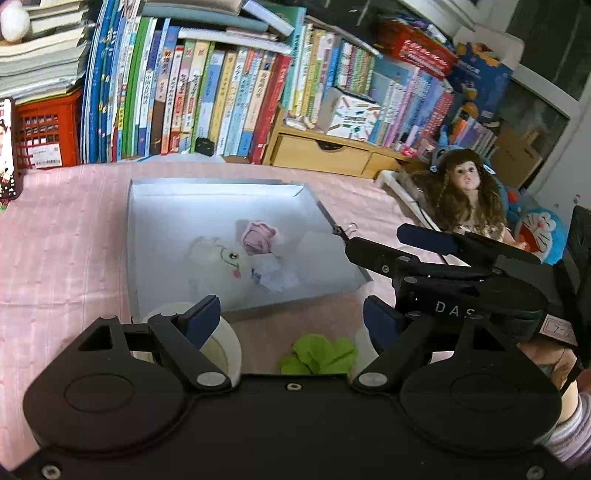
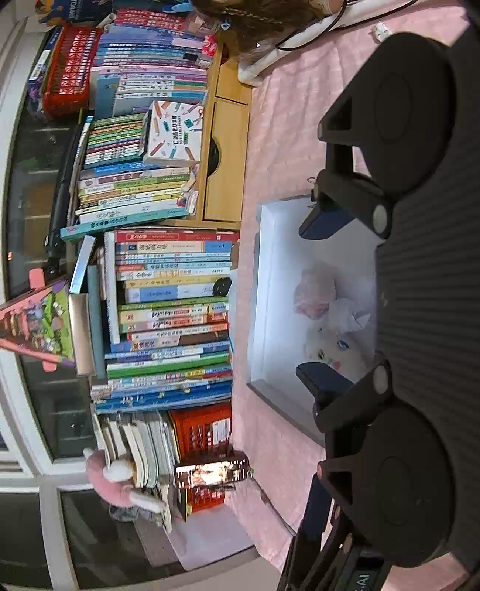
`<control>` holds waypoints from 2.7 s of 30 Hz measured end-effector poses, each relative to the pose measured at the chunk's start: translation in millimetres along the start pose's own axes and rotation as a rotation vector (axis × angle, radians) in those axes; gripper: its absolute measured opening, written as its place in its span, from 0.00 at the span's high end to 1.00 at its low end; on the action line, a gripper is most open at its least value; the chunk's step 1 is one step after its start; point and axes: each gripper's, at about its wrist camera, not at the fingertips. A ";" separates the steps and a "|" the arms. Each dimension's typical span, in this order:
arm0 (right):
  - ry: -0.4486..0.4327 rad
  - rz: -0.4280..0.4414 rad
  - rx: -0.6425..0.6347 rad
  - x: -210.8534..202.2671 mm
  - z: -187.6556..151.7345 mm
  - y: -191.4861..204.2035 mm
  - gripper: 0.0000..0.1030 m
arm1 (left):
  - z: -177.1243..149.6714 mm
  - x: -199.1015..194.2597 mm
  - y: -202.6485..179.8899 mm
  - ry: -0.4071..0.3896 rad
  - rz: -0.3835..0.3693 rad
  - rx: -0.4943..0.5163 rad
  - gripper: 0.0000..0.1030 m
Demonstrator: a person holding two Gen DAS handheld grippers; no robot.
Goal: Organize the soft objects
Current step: 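Move the left gripper to the green gingham scrunchie while the right gripper moves to the paper cup, then grasp the green gingham cloth with the left gripper while the right gripper grasps the pink-and-green fuzzy bow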
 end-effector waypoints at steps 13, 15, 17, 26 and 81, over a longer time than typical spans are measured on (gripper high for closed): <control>-0.061 0.063 -0.017 -52.5 -46.1 -5.7 0.17 | -71.1 -32.4 -24.8 -0.058 -0.002 0.126 0.16; -0.065 0.068 -0.016 -58.5 -54.1 -5.1 0.17 | -84.1 -33.6 -28.4 -0.063 0.008 0.148 0.16; -0.064 0.073 -0.004 -63.3 -63.1 -5.3 0.17 | -97.1 -33.3 -32.2 -0.066 0.019 0.167 0.15; -0.012 0.084 0.187 -74.6 -106.9 -22.6 0.36 | -152.0 -12.0 -45.5 -0.083 0.106 0.269 0.16; 0.271 0.139 0.767 -1.1 -154.3 -13.4 0.65 | -178.4 11.9 -42.7 -0.146 0.133 0.286 0.51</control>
Point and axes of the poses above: each gripper's, at about its wrist camera, not at the fingertips, and x roughly the way its jaws point, y to its left, z to its top, and after that the axes turned 15 degrees about -z, right-handed
